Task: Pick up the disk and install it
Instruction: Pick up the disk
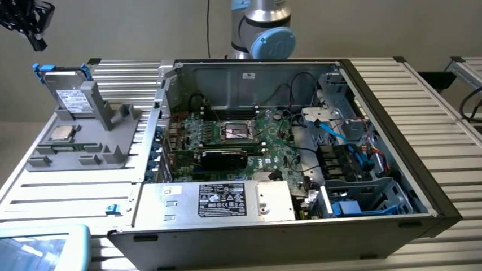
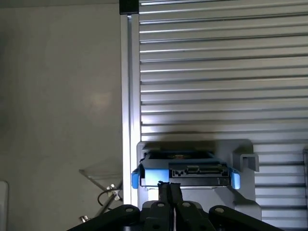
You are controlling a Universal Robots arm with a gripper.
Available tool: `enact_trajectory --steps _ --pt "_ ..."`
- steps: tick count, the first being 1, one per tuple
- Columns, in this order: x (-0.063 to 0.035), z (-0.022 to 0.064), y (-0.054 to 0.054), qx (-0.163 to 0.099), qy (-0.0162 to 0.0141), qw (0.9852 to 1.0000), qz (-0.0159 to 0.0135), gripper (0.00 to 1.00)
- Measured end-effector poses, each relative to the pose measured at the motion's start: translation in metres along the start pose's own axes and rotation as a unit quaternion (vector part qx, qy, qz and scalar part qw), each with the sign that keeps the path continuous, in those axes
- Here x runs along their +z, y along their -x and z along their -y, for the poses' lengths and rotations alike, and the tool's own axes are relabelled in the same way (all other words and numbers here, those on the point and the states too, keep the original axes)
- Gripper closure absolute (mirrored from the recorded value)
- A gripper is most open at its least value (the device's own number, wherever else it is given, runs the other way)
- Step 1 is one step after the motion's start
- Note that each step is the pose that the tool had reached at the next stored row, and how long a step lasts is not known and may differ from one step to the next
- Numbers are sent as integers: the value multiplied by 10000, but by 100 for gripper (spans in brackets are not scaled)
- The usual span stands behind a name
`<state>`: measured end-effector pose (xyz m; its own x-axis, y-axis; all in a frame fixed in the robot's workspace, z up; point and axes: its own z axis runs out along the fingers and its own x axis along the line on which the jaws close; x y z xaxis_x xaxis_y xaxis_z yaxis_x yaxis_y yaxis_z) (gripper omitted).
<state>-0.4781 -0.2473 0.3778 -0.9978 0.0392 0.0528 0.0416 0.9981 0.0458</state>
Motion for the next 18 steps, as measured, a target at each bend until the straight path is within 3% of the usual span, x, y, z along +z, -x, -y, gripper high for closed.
enact_trajectory --steps 5,9,13,18 --pt "4 0 0 -445 -24 9990 -21 89" --pt "9 0 0 -813 -43 9967 -38 89" --pt "14 0 0 -1171 -62 9931 -54 89" --pt "20 0 1 -1620 -86 9867 -75 89"
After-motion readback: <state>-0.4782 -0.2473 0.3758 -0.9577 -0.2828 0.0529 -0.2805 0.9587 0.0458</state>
